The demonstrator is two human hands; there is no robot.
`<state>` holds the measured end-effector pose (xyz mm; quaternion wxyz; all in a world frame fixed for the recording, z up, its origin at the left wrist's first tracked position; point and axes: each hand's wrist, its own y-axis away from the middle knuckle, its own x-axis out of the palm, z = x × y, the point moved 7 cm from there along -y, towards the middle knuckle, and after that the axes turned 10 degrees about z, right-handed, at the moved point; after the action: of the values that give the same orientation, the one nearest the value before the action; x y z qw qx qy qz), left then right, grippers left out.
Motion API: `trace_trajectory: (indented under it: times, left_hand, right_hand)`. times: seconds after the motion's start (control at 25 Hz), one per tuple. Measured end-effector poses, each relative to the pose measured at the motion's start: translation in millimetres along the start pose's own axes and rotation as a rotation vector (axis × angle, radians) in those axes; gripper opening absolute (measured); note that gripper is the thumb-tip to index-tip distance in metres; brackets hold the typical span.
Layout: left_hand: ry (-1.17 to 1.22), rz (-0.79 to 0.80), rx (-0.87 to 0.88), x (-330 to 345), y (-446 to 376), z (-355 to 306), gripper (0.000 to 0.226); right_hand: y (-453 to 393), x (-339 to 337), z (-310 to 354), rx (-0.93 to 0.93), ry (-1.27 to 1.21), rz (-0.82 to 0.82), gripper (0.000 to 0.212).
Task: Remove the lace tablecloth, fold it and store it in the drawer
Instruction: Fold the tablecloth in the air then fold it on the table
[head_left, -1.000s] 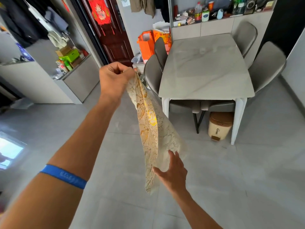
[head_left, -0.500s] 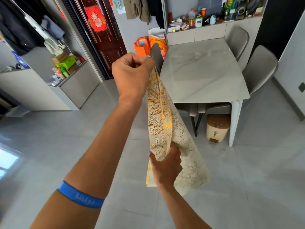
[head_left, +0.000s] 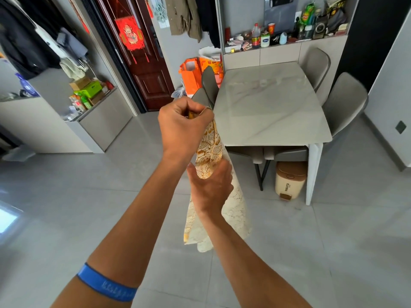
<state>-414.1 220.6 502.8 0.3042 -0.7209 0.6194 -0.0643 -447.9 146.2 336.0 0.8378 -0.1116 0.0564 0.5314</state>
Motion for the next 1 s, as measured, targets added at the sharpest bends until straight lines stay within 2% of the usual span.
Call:
trace_trajectory:
  times: [0.12, 0.24, 0.32, 0.44, 0.48, 0.56, 0.68, 0.84, 1.0]
  left_hand:
    - [-0.061, 0.151, 0.059, -5, -5, 0, 0.013]
    - [-0.085, 0.351, 0.065, -13, -11, 18, 0.006]
    - [-0.06, 0.413, 0.001, -16, -9, 33, 0.008]
    - [-0.047, 0.463, -0.061, -15, -5, 47, 0.012]
    - [-0.065, 0.498, -0.075, -15, -4, 51, 0.015]
    - [-0.101, 0.601, -0.127, -18, 0, 64, 0.024]
    - [-0.125, 0.668, -0.211, -33, 7, 89, 0.029]
    - [-0.125, 0.659, -0.28, -44, 15, 116, 0.031]
    - [-0.275, 0.741, -0.349, -45, 29, 148, 0.015]
  right_hand:
    - [-1, -7, -1, -0.033, -0.01, 0.021, 0.033]
    - [-2, -20, -41, -0.052, 0.012, 0.133, 0.01]
    - [0, -21, -80, -0.013, -0.029, 0.258, 0.008]
    - [22, -12, -140, 0.146, 0.006, 0.438, 0.013]
    - [28, -14, -158, 0.193, 0.022, 0.447, 0.017]
    - [19, -37, -179, 0.221, 0.091, 0.35, 0.02]
    - [-36, -83, -177, 0.132, 0.206, 0.271, 0.017]
    - [-94, -112, -152, -0.066, 0.422, 0.436, 0.011]
    - [-116, -120, -148, -0.14, 0.597, 0.575, 0.011]
